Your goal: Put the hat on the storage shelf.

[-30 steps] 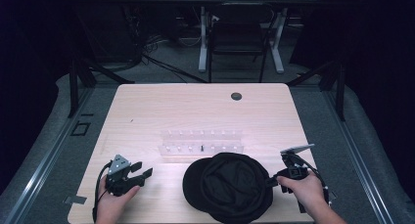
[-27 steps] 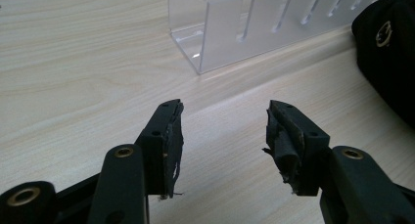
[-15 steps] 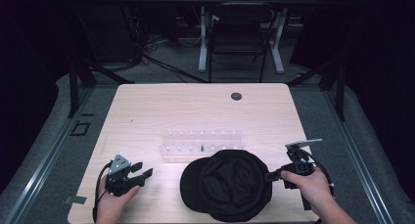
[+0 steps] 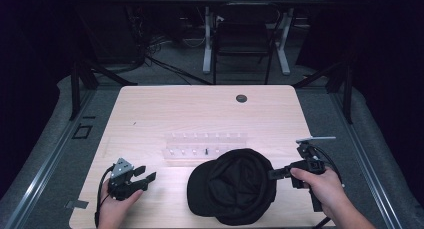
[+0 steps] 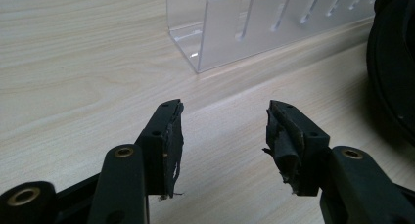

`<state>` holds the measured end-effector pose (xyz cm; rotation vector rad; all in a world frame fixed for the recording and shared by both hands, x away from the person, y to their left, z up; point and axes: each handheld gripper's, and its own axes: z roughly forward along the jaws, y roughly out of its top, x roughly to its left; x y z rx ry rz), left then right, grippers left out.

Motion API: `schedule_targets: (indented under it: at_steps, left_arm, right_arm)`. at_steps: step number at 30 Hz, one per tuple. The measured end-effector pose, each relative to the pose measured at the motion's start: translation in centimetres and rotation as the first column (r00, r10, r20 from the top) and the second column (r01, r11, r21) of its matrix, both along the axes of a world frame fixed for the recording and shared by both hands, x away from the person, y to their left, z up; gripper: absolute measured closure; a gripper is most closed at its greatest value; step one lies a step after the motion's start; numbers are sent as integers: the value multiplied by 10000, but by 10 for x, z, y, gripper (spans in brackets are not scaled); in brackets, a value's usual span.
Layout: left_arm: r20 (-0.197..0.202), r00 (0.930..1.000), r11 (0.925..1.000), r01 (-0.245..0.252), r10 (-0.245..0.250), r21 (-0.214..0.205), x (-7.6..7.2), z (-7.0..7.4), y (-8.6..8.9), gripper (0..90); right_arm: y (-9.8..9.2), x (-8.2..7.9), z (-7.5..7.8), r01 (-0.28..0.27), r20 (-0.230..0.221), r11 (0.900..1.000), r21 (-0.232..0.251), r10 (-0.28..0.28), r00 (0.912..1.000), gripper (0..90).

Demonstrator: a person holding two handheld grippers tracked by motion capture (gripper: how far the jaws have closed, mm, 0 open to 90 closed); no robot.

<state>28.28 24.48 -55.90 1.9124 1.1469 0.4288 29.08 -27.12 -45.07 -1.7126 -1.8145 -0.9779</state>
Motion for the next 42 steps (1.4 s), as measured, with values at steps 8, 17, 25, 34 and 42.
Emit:
schedule_targets:
  at_steps: [8,17,25,34,42]
  left_arm:
    - [17,10000,10000,-43,43,-49,1,-2,-1,456]
    - [-87,9999,9998,-75,73,-199,1,-1,2,447]
    - [-43,10000,9999,-57,56,-124,1,-2,1,446]
    - [-44,10000,10000,-21,21,-70,1,-2,0,445]
    - [-47,10000,10000,15,-15,-20,2,-2,0,443]
  right_arm:
    - [9,1,21,-376,562,9936,1067,317,9979,883]
    - [13,3,39,-526,937,9876,1481,390,9948,883]
    - [11,4,47,-404,1122,9813,1881,193,9935,884]
    - [7,1,67,-377,1561,9742,2224,26,9877,884]
    - [-1,0,79,-251,1819,9756,2179,-153,9832,884]
